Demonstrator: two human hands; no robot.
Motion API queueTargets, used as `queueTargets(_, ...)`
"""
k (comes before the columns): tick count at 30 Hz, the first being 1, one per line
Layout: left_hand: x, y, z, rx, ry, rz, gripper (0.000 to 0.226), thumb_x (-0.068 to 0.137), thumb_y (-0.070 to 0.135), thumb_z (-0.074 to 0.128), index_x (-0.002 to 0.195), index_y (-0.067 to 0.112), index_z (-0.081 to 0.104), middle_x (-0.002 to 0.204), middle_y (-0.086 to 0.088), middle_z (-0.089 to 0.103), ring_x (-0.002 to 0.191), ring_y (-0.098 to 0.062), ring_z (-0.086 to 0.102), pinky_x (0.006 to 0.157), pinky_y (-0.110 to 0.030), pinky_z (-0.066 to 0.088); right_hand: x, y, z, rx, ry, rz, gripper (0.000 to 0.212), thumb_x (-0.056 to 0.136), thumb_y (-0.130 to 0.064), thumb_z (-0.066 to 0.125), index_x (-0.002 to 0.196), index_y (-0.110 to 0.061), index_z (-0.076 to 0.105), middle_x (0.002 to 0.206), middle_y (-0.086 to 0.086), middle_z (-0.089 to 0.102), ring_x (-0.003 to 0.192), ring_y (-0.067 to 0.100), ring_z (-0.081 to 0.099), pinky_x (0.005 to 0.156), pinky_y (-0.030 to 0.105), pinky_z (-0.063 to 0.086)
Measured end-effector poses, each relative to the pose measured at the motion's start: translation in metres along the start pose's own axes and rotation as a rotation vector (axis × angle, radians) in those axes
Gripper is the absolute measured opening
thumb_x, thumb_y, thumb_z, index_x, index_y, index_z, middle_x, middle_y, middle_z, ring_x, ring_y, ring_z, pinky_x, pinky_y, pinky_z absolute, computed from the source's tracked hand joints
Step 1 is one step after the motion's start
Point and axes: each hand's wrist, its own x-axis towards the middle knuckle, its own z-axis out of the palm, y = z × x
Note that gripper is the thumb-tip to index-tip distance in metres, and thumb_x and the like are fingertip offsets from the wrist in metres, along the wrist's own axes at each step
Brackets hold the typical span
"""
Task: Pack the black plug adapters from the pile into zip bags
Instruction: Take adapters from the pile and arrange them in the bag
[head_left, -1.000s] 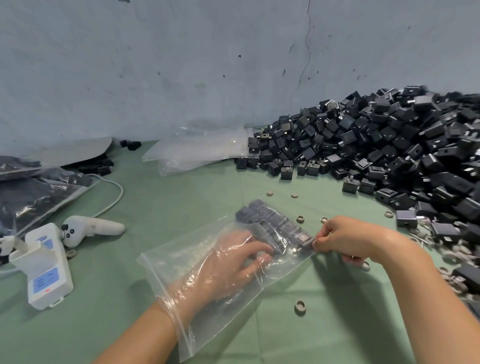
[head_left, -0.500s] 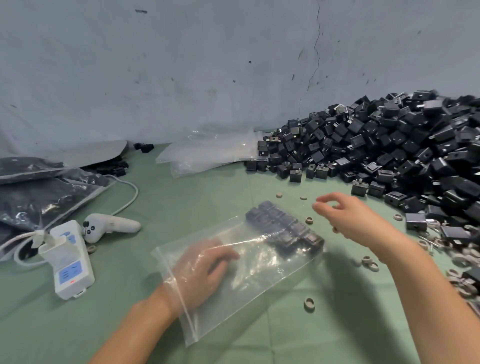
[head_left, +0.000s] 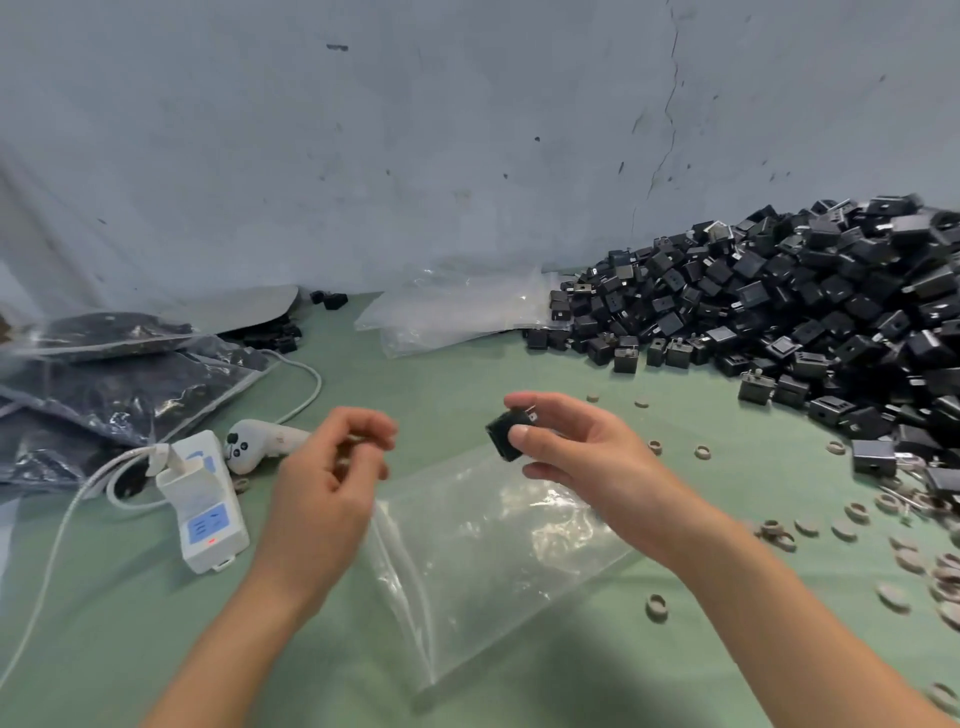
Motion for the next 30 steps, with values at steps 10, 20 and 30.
queueTargets(10, -0.01, 0.011, 0.011, 0.361, -0.274, 0.277, 0.037, 0.086, 0.056, 0.057, 0.119, 0.04, 0.056, 0.103, 0.016, 0.053, 0.091, -0.009, 0.06, 0.066, -0.032, 0.052, 0.002, 0.012, 0.03, -0.16, -0.043, -0.078, 0.04, 0.076, -0.045, 0.08, 0.107, -0.023, 0.07, 0.097, -0.006, 0.074, 0.078, 0.013, 0.071, 0.076, 0.022, 0.056)
queueTargets(20, -0.01, -0.058, -0.084, 0.572, -0.561, -0.291, 0.013, 0.084, 0.039, 0.074, 0.095, 0.039, 0.068, 0.085, 0.027, 0.066, 0.075, 0.004, 0.061, 0.066, -0.009, 0.042, -0.006, 0.027, 0.019, -0.949, -0.001, -0.282, 0.025, 0.102, -0.026, 0.052, 0.121, -0.036, 0.063, 0.119, -0.02, 0.057, 0.115, 0.004, 0.051, 0.097, 0.021, 0.039)
queueTargets(30, -0.031, -0.053, 0.006, 0.32, -0.51, 0.213, 0.018, 0.092, 0.053, 0.06, 0.108, 0.044, 0.062, 0.112, 0.025, 0.063, 0.108, -0.001, 0.059, 0.093, -0.035, 0.046, -0.014, 0.036, 0.036, -1.233, -0.177, -0.389, 0.058, 0.097, -0.009, 0.046, 0.148, -0.036, 0.043, 0.152, -0.009, 0.042, 0.136, 0.014, 0.036, 0.115, 0.025, 0.021)
